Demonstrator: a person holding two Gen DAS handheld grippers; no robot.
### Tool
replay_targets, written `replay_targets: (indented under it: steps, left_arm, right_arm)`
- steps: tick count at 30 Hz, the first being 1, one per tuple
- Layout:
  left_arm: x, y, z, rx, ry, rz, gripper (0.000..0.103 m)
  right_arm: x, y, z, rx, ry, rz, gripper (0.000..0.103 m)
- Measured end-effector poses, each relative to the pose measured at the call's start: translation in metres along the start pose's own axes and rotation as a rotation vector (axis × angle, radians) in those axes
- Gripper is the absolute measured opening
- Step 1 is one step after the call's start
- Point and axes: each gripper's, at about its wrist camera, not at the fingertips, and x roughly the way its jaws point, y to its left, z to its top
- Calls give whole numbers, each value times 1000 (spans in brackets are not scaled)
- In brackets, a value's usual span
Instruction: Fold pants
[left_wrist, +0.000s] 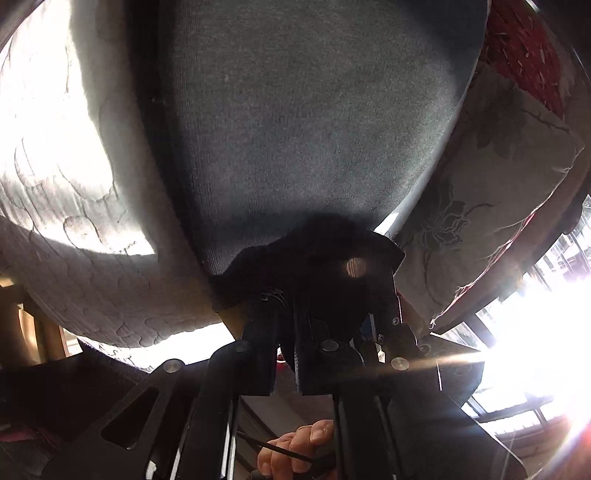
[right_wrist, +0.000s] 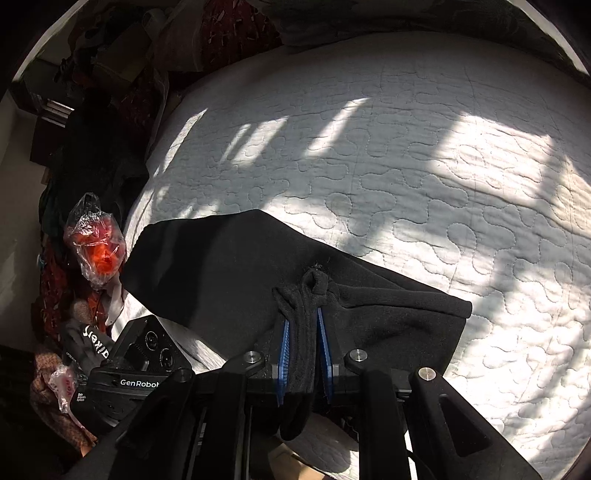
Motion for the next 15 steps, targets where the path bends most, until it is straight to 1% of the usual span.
replay_targets:
  steps: [2, 6, 11, 13, 15]
  left_arm:
    - [0, 6, 4, -17, -3, 1, 5]
    - [2, 19, 11, -79, -1, -22, 5]
    - [5, 33, 15, -140, 45, -68, 6]
    - [5, 40, 17, -159, 67, -80, 7]
    - [2, 46, 16, -179, 73, -87, 7]
  right_arm:
    - [11, 0, 2, 19, 11, 11, 18]
    - [24, 1, 4, 32, 24, 5, 19]
    - [33, 2, 5, 50, 23, -11, 21]
    - [35, 4, 5, 53, 19, -18, 23]
    - [34, 7, 5, 57, 14, -27, 26]
